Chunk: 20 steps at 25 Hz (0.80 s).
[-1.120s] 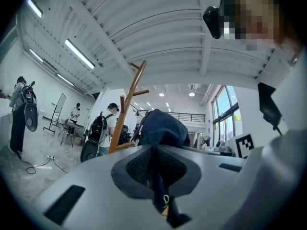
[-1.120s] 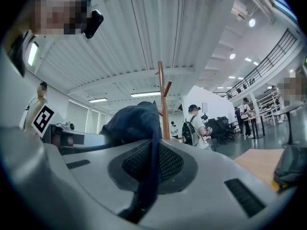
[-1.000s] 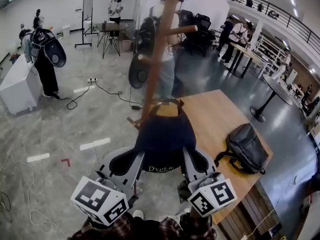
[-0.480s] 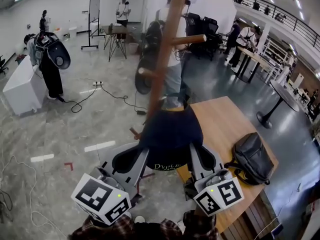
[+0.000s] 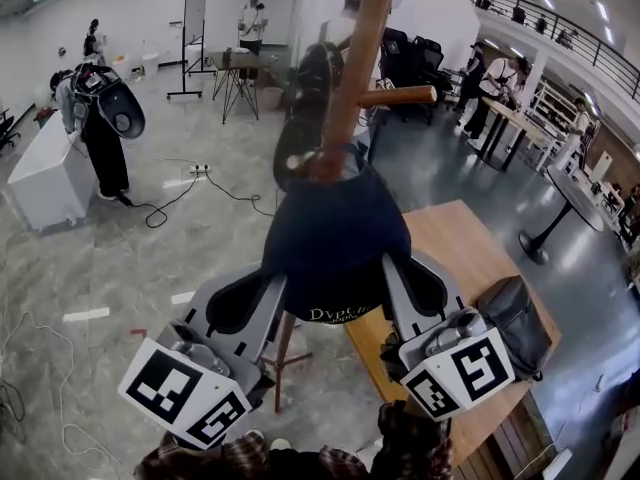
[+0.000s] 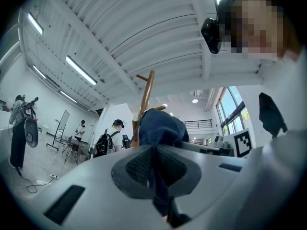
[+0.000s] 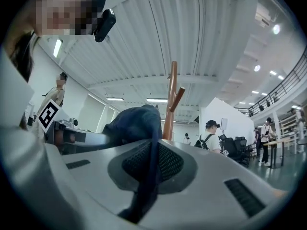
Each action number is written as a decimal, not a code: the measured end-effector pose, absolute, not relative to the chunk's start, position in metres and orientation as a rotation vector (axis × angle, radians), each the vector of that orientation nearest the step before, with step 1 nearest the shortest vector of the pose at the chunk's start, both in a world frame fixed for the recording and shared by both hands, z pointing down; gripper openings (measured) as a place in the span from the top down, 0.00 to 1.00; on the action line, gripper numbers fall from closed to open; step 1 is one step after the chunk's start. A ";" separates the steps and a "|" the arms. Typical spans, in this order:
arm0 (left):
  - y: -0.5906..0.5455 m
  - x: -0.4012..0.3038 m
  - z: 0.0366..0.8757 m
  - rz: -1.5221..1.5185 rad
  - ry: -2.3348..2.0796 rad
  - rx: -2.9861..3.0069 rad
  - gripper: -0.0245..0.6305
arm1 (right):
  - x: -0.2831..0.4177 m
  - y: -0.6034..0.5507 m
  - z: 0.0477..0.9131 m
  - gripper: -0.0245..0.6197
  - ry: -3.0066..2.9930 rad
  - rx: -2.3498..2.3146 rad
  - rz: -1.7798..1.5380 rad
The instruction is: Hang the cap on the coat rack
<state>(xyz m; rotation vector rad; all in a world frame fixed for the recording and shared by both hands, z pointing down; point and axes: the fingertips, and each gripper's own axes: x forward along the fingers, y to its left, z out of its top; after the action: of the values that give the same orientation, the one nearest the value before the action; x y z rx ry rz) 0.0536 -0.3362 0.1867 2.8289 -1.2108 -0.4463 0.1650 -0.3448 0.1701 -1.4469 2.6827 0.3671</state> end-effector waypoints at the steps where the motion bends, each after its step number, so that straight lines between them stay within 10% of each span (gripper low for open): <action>1: -0.339 0.050 0.184 -0.455 -1.219 2.827 0.93 | 0.161 -0.348 0.167 0.93 2.695 -1.435 0.378; 20: -0.382 0.041 0.227 -0.390 -1.201 2.710 0.93 | 0.151 -0.398 0.211 0.93 2.842 -1.479 0.238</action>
<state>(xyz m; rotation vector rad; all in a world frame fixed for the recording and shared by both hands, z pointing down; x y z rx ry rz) 0.0412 -0.3819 0.2272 2.7101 -1.2007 -0.3903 0.1508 -0.3980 0.2107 -1.4791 2.8417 0.2381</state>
